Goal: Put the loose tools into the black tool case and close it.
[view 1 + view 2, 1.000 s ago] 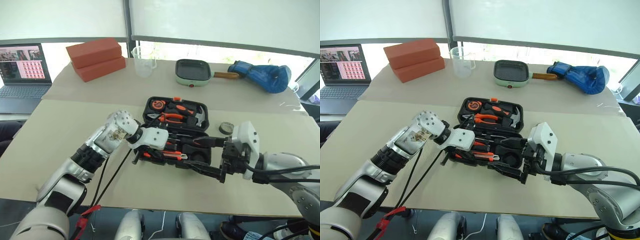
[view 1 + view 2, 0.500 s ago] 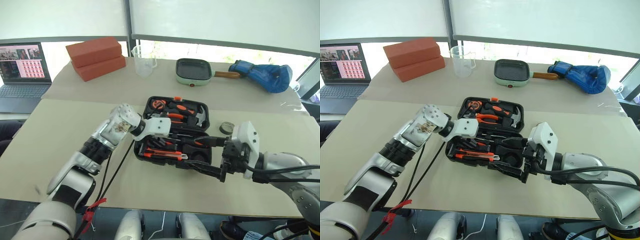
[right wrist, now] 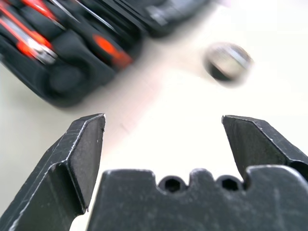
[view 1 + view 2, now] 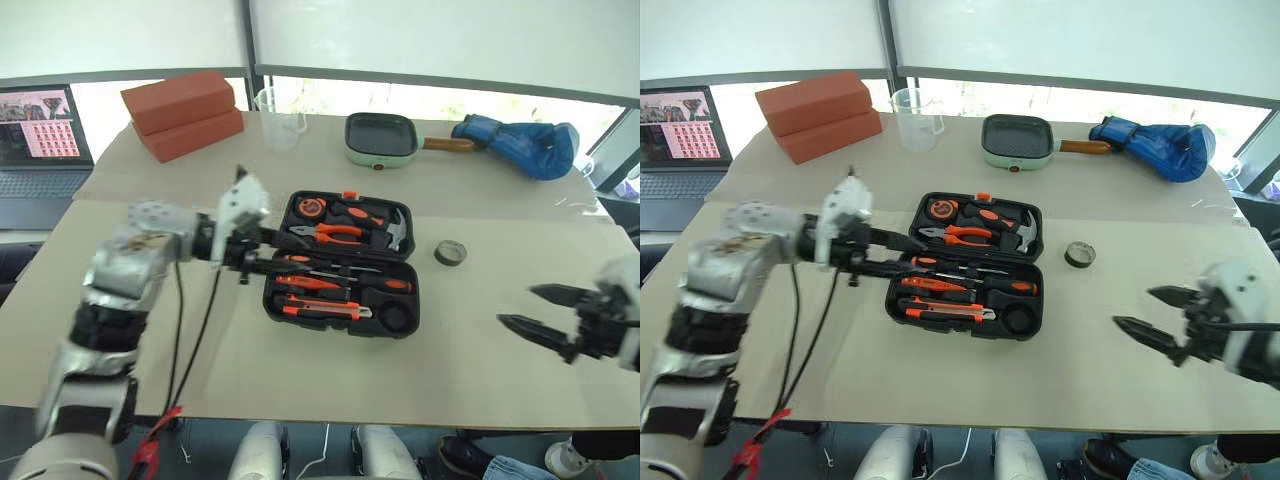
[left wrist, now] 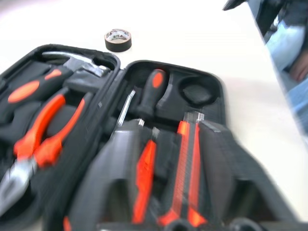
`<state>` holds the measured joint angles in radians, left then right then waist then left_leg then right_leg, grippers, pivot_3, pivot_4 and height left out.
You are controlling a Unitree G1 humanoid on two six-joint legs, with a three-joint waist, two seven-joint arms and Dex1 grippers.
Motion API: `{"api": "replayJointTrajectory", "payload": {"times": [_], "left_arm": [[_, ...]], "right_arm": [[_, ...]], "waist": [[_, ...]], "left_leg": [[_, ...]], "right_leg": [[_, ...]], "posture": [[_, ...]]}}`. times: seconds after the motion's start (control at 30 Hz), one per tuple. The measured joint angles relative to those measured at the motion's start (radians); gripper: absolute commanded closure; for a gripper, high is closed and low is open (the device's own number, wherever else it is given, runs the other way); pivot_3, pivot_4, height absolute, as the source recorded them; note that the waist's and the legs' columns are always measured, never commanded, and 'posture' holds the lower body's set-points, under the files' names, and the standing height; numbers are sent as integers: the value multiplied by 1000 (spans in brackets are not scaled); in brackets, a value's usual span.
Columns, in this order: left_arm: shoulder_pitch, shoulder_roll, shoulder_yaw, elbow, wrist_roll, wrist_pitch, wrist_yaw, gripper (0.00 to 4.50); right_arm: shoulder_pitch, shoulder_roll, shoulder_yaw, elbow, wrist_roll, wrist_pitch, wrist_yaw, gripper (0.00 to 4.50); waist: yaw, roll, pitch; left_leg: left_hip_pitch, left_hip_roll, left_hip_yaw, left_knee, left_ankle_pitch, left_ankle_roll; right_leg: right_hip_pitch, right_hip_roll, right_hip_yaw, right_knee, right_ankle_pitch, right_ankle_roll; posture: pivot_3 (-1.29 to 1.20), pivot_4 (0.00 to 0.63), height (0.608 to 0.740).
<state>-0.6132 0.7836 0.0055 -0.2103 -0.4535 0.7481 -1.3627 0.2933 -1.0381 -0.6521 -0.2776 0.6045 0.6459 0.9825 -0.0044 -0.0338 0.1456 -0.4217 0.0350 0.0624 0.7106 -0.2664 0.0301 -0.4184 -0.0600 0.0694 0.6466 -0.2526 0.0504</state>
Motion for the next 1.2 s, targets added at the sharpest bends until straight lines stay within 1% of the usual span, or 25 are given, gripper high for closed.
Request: {"api": "replayJointTrajectory", "payload": {"times": [0.03,0.07,0.13,0.17,0.2,0.23,0.27,0.3,0.33,0.37,0.43,0.47,0.57,0.63,0.7,0.77,0.87,0.97,1.1,1.2], "left_arm": [[36,41,37,-37,-27,18,-5,374],[79,83,73,-76,-49,27,-7,129],[163,154,129,-134,-79,39,-16,129],[187,172,145,-151,-90,40,-18,129],[218,190,173,-178,-109,45,-12,129],[219,193,177,-187,-115,46,-9,129],[227,197,195,-203,-133,51,9,129],[225,197,198,-209,-141,54,21,129],[225,198,210,-217,-153,61,42,129],[222,197,213,-220,-161,63,56,129],[212,193,211,-232,-179,64,89,129],[213,192,212,-239,-184,64,107,129],[213,191,203,-250,-195,65,146,129],[213,191,187,-253,-202,67,170,129],[216,192,177,-254,-208,66,180,129],[219,192,167,-257,-209,63,197,129],[209,193,165,-257,-209,61,221,129],[205,199,165,-257,-216,61,233,0],[205,209,165,-257,-218,61,236,0],[188,209,156,-257,-218,61,238,0]], "right_arm": [[3,-17,-14,40,-15,-12,26,0],[1,-35,-22,79,-28,-28,56,0],[-18,-69,-20,149,-51,-55,104,0],[-34,-80,-11,173,-57,-64,119,0],[-97,-102,34,220,-71,-80,138,0],[-117,-109,47,232,-74,-87,143,0],[-195,-118,107,262,-82,-96,156,0],[-235,-120,137,271,-87,-101,160,0],[-330,-120,214,295,-99,-109,168,0],[-383,-118,259,306,-113,-115,171,0],[-531,-90,387,339,-158,-128,174,0],[-624,-61,475,378,-202,-134,174,0],[-789,18,639,493,-309,-141,162,0],[-874,76,716,589,-373,-151,146,0],[-931,118,762,669,-417,-169,137,0],[-998,173,804,766,-475,-218,118,0],[-1052,236,838,870,-541,-281,69,0],[-1081,271,840,950,-573,-322,35,747],[-1099,290,838,1002,-597,-352,16,2100],[-1097,301,834,1008,-600,-361,19,3199]], "waist": [[-1,0,0],[-3,0,0],[-7,0,0],[-7,0,0],[-8,0,1],[-8,1,1],[-8,1,2],[-9,1,2],[-9,2,3],[-9,2,3],[-10,3,4],[-10,3,4],[-11,3,4],[-6,5,5],[-3,5,5],[-6,5,5],[-8,5,5],[-8,5,5],[-9,5,5],[-10,5,5]], "left_leg": [[1,0,0,0,0,0],[1,0,0,0,0,0],[3,0,1,-1,0,0],[4,0,1,-1,0,0],[7,0,1,-1,0,0],[8,0,1,-1,0,0],[11,1,1,-1,0,0],[13,1,1,-1,0,0],[15,1,2,-1,0,0],[15,1,2,-2,0,0],[15,1,2,-3,0,0],[15,0,2,-4,0,-1],[15,0,3,-8,1,-2],[13,-1,3,-9,1,-2],[11,-1,3,-10,1,-2],[6,-1,4,-11,2,-3],[2,-1,4,-11,3,-5],[2,-1,4,-12,3,-6],[2,-1,4,-12,3,-6],[2,-1,4,-12,3,-6]], "right_leg": [[1,0,0,0,0,0],[1,0,0,0,0,0],[2,0,0,0,0,-1],[3,0,0,-1,0,-1],[7,0,0,-1,0,-1],[8,0,0,-1,-1,-1],[11,0,0,-2,-1,-1],[13,0,0,-2,-1,-1],[14,0,0,-3,-1,-1],[14,0,0,-3,-1,-1],[13,0,0,-3,-1,-1],[13,0,0,-3,-1,-1],[12,0,1,-4,-1,-2],[9,-1,0,-5,-1,-2],[7,-1,0,-5,-1,-2],[2,-1,1,-4,-1,-2],[-4,-1,1,-2,0,-2],[-5,-1,1,-2,0,-2],[-4,-1,1,-2,0,-2],[-4,-1,1,-1,0,-2]], "posture": [[0,150,740],[0,150,740],[0,150,740],[0,150,740],[0,150,740],[0,150,740],[0,150,740],[0,150,740],[0,150,740],[0,150,740],[0,150,740],[0,150,740],[0,150,740],[0,150,740],[0,150,740],[0,150,740],[0,150,740],[0,150,740],[0,150,740],[0,150,740]]}}
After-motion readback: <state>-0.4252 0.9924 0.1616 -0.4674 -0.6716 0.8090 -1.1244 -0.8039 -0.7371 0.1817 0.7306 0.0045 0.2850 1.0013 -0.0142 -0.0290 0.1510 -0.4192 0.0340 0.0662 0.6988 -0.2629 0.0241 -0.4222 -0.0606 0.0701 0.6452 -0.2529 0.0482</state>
